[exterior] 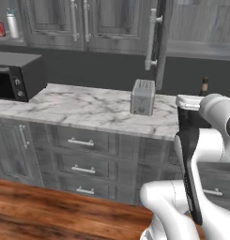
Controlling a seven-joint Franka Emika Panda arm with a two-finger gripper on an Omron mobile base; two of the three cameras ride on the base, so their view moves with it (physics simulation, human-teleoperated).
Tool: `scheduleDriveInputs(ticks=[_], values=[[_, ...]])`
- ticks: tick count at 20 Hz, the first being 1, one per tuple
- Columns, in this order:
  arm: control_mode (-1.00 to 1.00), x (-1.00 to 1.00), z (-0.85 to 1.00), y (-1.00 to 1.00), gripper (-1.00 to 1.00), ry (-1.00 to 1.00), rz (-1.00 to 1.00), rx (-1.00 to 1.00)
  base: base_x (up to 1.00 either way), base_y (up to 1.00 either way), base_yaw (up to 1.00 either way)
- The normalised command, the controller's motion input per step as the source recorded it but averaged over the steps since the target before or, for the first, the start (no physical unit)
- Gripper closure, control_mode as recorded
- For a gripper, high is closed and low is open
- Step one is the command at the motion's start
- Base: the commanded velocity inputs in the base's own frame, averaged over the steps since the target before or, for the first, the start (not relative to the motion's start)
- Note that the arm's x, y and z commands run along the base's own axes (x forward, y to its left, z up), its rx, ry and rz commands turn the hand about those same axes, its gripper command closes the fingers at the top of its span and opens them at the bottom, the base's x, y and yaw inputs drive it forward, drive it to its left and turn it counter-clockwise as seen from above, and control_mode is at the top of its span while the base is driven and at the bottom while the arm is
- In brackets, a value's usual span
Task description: Sort all alcoholic drinks to one cabinet, and non-alcoholic drinks to the other.
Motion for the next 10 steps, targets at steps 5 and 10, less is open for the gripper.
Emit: scheduleDriveInputs(ticks=[5, 10], values=[[1.00, 0.00, 0.00, 0.00, 1.00, 0.00, 0.00, 0.00, 0.07, -0.42, -0.14], [1.00, 0.00, 0.00, 0.00, 1.00, 0.00, 0.00, 0.00, 0.03, -0.40, -0.14]])
